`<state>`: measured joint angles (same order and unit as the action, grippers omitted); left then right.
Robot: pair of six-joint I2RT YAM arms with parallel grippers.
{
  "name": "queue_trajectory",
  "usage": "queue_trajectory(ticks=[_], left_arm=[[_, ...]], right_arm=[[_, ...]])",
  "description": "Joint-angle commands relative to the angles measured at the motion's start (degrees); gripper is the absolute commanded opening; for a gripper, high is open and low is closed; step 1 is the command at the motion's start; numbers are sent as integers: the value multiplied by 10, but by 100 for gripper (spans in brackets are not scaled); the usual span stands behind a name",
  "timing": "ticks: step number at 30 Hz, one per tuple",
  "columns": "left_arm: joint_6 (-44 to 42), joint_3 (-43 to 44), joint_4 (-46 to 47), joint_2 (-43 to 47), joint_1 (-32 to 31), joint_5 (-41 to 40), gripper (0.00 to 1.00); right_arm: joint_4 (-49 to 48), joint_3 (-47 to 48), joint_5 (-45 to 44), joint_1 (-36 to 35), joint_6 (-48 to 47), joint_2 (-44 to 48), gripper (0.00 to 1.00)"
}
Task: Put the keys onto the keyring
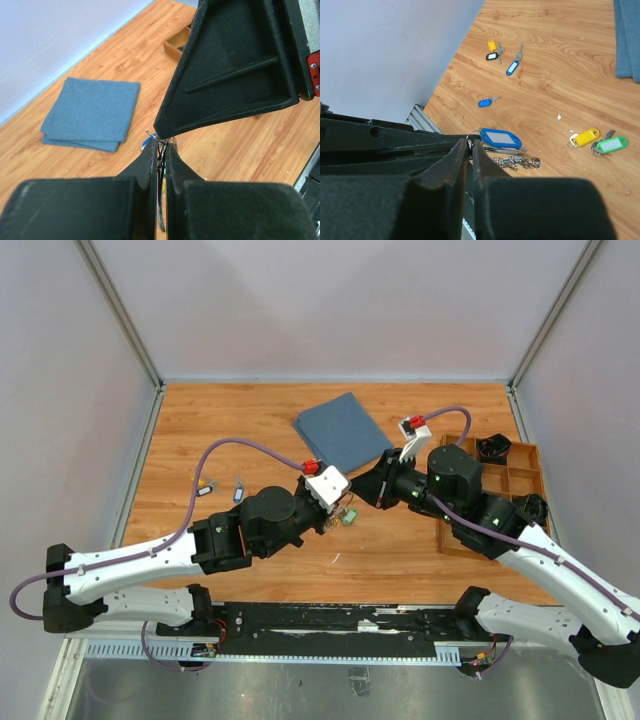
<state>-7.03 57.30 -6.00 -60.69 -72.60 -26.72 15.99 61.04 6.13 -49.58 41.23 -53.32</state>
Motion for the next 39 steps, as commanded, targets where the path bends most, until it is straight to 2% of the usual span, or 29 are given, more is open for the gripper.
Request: queue_trajectory(ticks=[1, 2, 9, 16, 19, 22, 25, 31, 35, 39], left_arm=[[7, -4, 26, 15, -3, 9, 1], [7, -5, 26, 15, -4, 12, 1], [17, -13, 26, 25, -3, 35, 54], [37, -30, 31, 56, 4, 18, 75], [55, -36, 30, 65, 32, 17, 82], [73, -44, 26, 64, 65, 21, 93], [95, -52, 24, 61, 98, 20, 98], [120, -64, 12, 63, 124, -14, 99], [124, -66, 3, 86, 125, -46, 99], [125, -62, -20, 112, 125, -88, 99]], right_arm=[[-34, -9, 12, 5, 14, -3, 4], [-37, -8, 14, 5, 13, -4, 1], [29, 14, -30, 5, -49, -3, 0], [130, 34, -79, 5, -102, -8, 1], [193, 57, -92, 5, -130, -19, 0], [262, 82, -98, 5, -156, -30, 0], [348, 112, -100, 5, -184, -50, 0], [505, 150, -70, 8, -229, -107, 0], [519, 142, -27, 8, -262, -168, 0], [508, 161, 22, 7, -301, -268, 0]])
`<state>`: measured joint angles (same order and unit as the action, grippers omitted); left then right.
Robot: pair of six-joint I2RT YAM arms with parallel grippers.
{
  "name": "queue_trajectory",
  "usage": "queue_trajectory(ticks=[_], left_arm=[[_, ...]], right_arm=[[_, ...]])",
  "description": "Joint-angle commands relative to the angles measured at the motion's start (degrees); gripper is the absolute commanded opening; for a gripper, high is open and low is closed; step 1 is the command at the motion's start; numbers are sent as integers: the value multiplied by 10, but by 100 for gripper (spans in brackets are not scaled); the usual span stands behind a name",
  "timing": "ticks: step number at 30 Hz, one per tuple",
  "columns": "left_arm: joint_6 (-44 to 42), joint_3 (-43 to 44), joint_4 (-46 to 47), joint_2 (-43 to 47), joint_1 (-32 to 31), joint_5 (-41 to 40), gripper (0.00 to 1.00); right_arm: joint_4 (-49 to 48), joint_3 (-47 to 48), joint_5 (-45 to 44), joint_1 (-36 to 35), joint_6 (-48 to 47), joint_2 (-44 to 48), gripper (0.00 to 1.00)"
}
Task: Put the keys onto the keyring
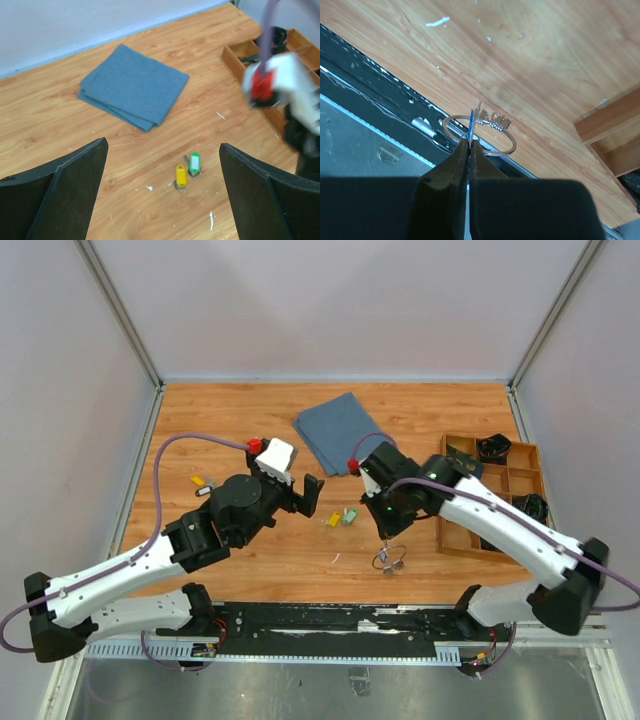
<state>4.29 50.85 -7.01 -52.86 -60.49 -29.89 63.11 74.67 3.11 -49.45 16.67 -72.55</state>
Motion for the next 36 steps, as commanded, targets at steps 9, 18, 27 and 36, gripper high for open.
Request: queue_trajectory(ticks=[9, 18, 27, 36], left_arm=[[28, 11, -57, 75, 4, -76, 99], [38, 20, -90, 101, 3, -119, 100], [68, 5, -109, 77, 6, -84, 100], [110, -42, -65, 40, 95, 52, 100]], right_arm=[[-52, 141, 115, -32, -144, -318, 0], [-215, 234, 190, -53, -122, -432, 18], [-397, -8, 75, -22, -69, -203, 42], [-348, -186, 23, -27, -38, -42, 28]])
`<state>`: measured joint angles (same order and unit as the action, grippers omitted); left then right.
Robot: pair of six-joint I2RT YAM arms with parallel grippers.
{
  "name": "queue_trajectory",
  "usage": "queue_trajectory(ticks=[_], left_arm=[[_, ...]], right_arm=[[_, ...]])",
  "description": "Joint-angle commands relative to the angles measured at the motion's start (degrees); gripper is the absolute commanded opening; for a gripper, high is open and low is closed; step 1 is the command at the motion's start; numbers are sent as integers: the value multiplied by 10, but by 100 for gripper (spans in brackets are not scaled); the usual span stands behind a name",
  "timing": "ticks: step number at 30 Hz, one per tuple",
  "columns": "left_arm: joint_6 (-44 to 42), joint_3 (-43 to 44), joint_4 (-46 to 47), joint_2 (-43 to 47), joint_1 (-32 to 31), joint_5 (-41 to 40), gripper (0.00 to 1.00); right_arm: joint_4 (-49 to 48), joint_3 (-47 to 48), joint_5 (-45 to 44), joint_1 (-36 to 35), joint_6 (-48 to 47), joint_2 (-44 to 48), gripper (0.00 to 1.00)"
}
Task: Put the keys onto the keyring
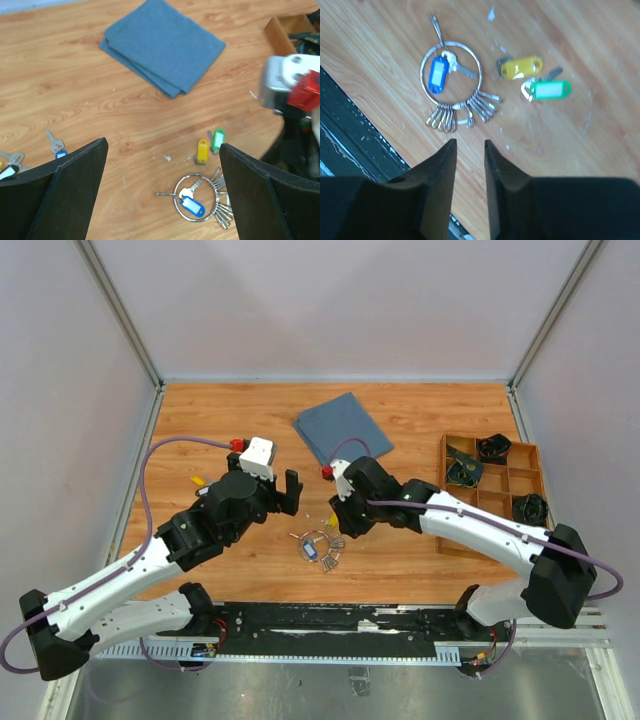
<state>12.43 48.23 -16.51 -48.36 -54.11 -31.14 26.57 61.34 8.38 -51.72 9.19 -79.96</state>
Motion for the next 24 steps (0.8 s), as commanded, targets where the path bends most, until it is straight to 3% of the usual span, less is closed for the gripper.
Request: queue_trajectory(ticks=[1, 5, 16, 24], left_arm=[[29, -18, 32, -5, 34, 69, 100], [28, -19, 30, -5, 35, 74, 100], [28, -20, 19, 11, 35, 80, 100], [24, -21, 22, 12, 35, 82, 100]], right_arm=[[17, -62, -25, -9, 46, 41, 25], [-9, -82, -12, -38, 76, 31, 23], [-45, -60, -1, -69, 90, -72, 33], [-44, -45, -33, -81, 103, -113, 31]])
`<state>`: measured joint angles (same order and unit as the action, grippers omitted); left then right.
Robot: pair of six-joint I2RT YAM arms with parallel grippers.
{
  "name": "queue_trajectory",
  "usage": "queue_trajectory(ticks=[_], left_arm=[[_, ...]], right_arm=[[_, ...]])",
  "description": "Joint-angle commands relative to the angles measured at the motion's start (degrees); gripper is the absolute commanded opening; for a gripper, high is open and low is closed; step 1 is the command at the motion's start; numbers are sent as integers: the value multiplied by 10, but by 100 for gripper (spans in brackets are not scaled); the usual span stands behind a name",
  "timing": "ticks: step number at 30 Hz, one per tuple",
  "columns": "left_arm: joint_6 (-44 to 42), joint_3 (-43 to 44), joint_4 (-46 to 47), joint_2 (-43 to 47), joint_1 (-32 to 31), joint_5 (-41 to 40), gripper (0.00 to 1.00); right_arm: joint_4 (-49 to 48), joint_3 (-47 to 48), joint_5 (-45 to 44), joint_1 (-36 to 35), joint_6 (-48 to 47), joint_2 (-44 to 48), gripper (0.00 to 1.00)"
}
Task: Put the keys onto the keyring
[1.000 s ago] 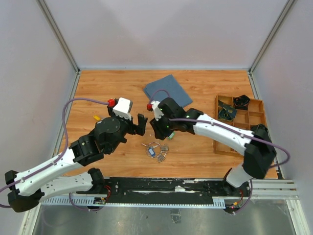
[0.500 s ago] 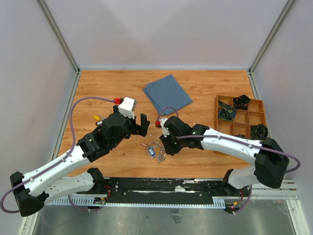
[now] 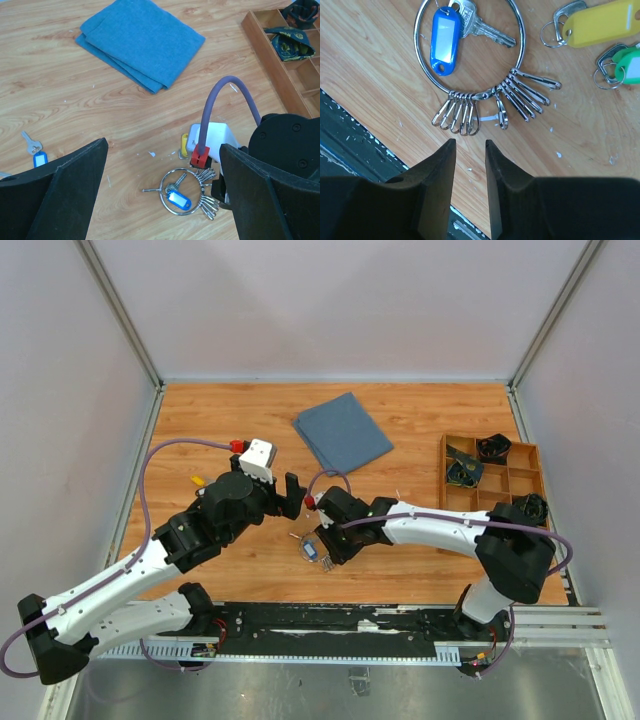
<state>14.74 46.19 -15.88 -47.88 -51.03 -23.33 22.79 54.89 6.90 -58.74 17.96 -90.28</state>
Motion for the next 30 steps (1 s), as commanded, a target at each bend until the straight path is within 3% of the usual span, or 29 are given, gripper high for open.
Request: queue_trajectory(ticks=[1, 10, 30], left_arm=[[0, -1, 16, 7, 4, 4, 100], [-4, -1, 23, 1, 4, 11, 100], [-4, 0, 20, 3, 4, 11, 99]], right_arm=[[-9, 20, -17, -12, 16, -10, 31], [-6, 21, -20, -17, 17, -38, 25], [-1, 26, -29, -23, 15, -70, 28]])
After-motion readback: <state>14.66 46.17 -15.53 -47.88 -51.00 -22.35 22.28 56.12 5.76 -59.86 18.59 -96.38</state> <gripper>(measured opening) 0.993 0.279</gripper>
